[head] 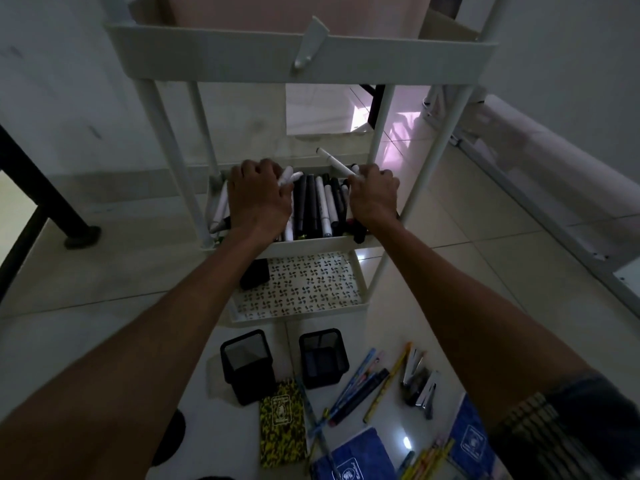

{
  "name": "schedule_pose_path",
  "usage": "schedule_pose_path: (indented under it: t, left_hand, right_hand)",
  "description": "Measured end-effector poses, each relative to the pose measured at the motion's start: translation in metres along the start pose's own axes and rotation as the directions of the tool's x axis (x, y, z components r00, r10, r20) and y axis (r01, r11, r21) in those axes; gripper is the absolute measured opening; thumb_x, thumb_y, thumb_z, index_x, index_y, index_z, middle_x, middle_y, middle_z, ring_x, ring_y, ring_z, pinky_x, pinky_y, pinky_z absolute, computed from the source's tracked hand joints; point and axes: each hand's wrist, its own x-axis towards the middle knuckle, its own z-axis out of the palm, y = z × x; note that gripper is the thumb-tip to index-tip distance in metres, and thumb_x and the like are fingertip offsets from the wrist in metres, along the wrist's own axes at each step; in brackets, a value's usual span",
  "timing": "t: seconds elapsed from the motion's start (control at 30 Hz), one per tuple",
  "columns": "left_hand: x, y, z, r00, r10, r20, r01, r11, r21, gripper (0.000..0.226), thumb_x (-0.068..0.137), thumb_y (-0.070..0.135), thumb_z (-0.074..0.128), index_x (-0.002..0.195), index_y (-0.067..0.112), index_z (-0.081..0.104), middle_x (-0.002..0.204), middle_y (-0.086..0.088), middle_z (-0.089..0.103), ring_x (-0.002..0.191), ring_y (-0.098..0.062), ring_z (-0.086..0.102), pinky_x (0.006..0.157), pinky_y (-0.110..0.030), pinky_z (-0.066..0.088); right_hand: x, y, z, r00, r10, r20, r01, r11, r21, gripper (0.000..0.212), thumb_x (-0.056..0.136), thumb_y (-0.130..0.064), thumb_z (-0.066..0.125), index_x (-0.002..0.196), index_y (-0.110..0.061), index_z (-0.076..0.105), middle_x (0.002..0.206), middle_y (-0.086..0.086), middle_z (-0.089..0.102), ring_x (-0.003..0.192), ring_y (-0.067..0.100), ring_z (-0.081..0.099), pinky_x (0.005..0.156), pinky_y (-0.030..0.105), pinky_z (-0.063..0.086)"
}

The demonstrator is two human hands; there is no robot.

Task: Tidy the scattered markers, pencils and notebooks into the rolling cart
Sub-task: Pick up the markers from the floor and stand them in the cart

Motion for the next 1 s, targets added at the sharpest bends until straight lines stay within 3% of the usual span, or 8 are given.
schedule_pose_path:
  t: [0.1, 0.27, 0.47, 0.6, 0.7, 0.8, 0.9, 1.0]
  left_hand:
    - [0.000, 0.000, -0.004, 0.998, 0.068, -0.006, -0.068, 0.998, -0.006, 0.031, 0.089, 0.038, 0.060, 0.111, 0.016, 0.058, 0.115, -0.014, 0.058, 0.109, -0.032, 0.048, 0.090, -0.038, 0.036]
    - [-0.002, 0.002, -0.010, 0.996, 0.076, -0.042, -0.075, 0.997, 0.027, 0.027, 0.084, 0.040, 0.065, 0.104, 0.021, 0.066, 0.110, -0.007, 0.060, 0.104, -0.028, 0.052, 0.080, -0.035, 0.038]
    - [-0.010, -0.008, -0.004, 0.993, 0.115, -0.038, -0.117, 0.991, -0.068, 0.027, 0.087, 0.044, 0.055, 0.096, 0.027, 0.074, 0.104, 0.000, 0.065, 0.097, -0.024, 0.058, 0.086, -0.040, 0.047]
    - [-0.012, -0.019, -0.002, 0.991, 0.125, 0.043, -0.121, 0.989, -0.084, 0.042, 0.091, 0.047, 0.037, 0.110, 0.026, 0.068, 0.118, 0.000, 0.064, 0.111, -0.026, 0.057, 0.100, -0.046, 0.041]
    - [-0.020, -0.019, -0.008, 0.976, 0.183, 0.115, -0.172, 0.980, -0.098, 0.042, 0.094, 0.042, 0.044, 0.131, 0.027, 0.056, 0.130, 0.000, 0.058, 0.127, -0.032, 0.044, 0.112, -0.050, 0.024]
    - [-0.021, -0.018, -0.013, 0.956, 0.235, 0.175, -0.212, 0.967, -0.138, 0.046, 0.095, 0.035, 0.049, 0.141, 0.030, 0.046, 0.130, -0.002, 0.055, 0.126, -0.029, 0.041, 0.109, -0.045, 0.020]
    - [-0.015, -0.018, -0.008, 0.954, 0.237, 0.186, -0.218, 0.969, -0.117, 0.045, 0.095, 0.032, 0.049, 0.140, 0.029, 0.047, 0.126, -0.004, 0.058, 0.120, -0.028, 0.048, 0.105, -0.043, 0.028]
    - [-0.005, -0.014, -0.001, 0.967, 0.163, 0.196, -0.131, 0.977, -0.168, 0.049, 0.090, 0.042, 0.045, 0.138, 0.033, 0.050, 0.131, 0.001, 0.060, 0.122, -0.022, 0.052, 0.113, -0.043, 0.027]
  right_hand:
    - [0.001, 0.000, -0.002, 0.999, 0.010, -0.044, -0.007, 0.998, 0.061, 0.030, 0.100, -0.037, 0.047, 0.116, -0.014, 0.056, 0.116, 0.010, 0.054, 0.103, 0.022, 0.049, 0.090, 0.037, 0.048]
    - [-0.001, 0.003, -0.003, 0.999, 0.012, 0.031, -0.015, 0.995, 0.099, 0.027, 0.095, -0.040, 0.052, 0.112, -0.019, 0.052, 0.115, 0.007, 0.049, 0.099, 0.019, 0.052, 0.079, 0.035, 0.051]
    - [-0.003, 0.005, 0.000, 0.998, 0.048, 0.040, -0.052, 0.994, 0.097, 0.024, 0.087, -0.038, 0.063, 0.105, -0.021, 0.059, 0.116, 0.009, 0.048, 0.108, 0.025, 0.051, 0.087, 0.041, 0.054]
    - [-0.011, 0.002, 0.001, 0.993, 0.051, 0.102, -0.066, 0.986, 0.152, 0.025, 0.081, -0.046, 0.064, 0.094, -0.026, 0.055, 0.110, 0.012, 0.051, 0.097, 0.032, 0.061, 0.077, 0.046, 0.059]
    - [-0.008, 0.006, 0.005, 0.987, 0.102, 0.123, -0.125, 0.973, 0.193, 0.020, 0.080, -0.045, 0.061, 0.091, -0.029, 0.057, 0.112, 0.013, 0.053, 0.098, 0.035, 0.062, 0.076, 0.047, 0.059]
    - [-0.006, 0.003, 0.000, 0.976, 0.112, 0.189, -0.153, 0.963, 0.222, 0.003, 0.082, -0.039, 0.059, 0.081, -0.036, 0.061, 0.111, 0.013, 0.059, 0.097, 0.034, 0.063, 0.079, 0.047, 0.059]
    - [-0.007, -0.002, -0.009, 0.952, 0.096, 0.292, -0.169, 0.956, 0.238, 0.018, 0.091, -0.022, 0.062, 0.106, -0.015, 0.070, 0.104, 0.009, 0.064, 0.085, 0.030, 0.071, 0.076, 0.043, 0.061]
    - [-0.010, -0.002, -0.006, 0.954, 0.097, 0.282, -0.150, 0.974, 0.172, 0.024, 0.087, -0.031, 0.067, 0.108, -0.020, 0.065, 0.113, 0.015, 0.058, 0.095, 0.034, 0.068, 0.077, 0.044, 0.061]
